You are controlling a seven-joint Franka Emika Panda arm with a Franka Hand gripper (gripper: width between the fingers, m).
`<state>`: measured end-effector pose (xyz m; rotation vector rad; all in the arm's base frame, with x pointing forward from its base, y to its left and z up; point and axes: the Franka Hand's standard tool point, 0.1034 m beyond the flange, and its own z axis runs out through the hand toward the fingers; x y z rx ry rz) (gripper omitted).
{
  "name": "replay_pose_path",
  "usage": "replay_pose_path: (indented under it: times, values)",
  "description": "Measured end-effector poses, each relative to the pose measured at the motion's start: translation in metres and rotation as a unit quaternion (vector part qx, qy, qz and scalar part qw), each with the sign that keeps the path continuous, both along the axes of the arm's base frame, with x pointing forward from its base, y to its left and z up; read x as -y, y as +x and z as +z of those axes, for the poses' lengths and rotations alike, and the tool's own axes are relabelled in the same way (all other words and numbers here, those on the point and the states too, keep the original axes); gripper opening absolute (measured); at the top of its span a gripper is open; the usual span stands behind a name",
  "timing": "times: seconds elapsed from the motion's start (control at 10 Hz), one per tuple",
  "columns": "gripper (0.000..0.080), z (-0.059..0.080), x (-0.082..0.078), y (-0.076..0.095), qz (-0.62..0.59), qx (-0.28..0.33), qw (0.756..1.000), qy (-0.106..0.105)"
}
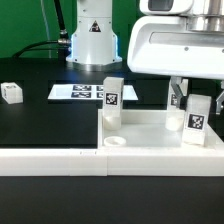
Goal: Assemble square table
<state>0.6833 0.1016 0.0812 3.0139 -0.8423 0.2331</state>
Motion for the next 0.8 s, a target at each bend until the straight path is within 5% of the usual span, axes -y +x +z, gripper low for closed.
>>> replay_pose_path:
  times: [0.3, 0.5, 0.8]
  values:
    - [0.0288, -0.0019, 0.0091, -0.0025, -0.214, -0.009, 0.975, 0.063]
    - [0.0290, -0.0029, 0.0088, -0.0044, -0.353, -0.013, 0.931, 0.092]
    - [0.0293, -0.0022, 0.0018, -0.0055, -0.565, -0.022, 0.819, 0.100]
